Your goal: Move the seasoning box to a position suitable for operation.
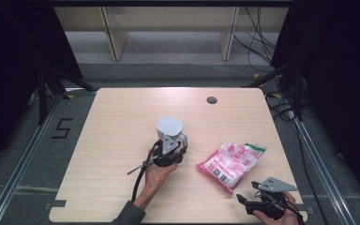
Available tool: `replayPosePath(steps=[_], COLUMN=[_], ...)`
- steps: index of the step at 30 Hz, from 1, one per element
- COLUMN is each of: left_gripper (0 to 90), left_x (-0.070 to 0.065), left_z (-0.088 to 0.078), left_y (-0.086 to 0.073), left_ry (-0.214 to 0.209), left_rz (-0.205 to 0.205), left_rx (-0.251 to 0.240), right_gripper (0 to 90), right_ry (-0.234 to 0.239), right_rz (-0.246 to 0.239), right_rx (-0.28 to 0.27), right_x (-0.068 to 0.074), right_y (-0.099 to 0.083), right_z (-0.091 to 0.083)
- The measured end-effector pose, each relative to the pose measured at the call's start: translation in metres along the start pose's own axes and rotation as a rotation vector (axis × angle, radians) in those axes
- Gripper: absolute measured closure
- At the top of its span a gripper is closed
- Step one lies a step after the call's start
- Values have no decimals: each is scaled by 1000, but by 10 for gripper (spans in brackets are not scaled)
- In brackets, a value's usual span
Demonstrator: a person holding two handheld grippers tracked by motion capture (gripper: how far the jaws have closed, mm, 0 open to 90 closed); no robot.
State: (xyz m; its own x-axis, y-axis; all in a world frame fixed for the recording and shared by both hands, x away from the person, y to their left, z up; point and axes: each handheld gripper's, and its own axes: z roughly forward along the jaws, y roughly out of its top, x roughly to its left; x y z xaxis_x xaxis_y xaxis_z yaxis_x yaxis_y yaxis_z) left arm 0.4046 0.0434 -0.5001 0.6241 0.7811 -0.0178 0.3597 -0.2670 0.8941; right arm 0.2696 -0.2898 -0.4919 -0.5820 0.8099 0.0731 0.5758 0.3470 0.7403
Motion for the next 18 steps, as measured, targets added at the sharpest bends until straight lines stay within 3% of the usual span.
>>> replayPosePath(steps=[1,5,9,10,11,18], left_gripper=[648,659,759,784,790,799], left_x=[-1,-2,-1,0,-1,4], left_z=[5,12,18,18,18,4], left_y=[2,4,5,5,5,-3], left_ry=[3,18,34,28,28,-8], left_rz=[-3,-6,6,2,0,22], left_rx=[-5,4,8,7,8,7], right_gripper=[247,247,247,247,247,247], right_ry=[2,2,9,7,2,22], right_rz=[16,2,-6,27,-4,-5], right_rx=[3,8,5,15,5,2], right_x=[2,0,0,3,0,1], right_y=[0,0,0,0,0,-1], right_z=[0,0,0,0,0,1])
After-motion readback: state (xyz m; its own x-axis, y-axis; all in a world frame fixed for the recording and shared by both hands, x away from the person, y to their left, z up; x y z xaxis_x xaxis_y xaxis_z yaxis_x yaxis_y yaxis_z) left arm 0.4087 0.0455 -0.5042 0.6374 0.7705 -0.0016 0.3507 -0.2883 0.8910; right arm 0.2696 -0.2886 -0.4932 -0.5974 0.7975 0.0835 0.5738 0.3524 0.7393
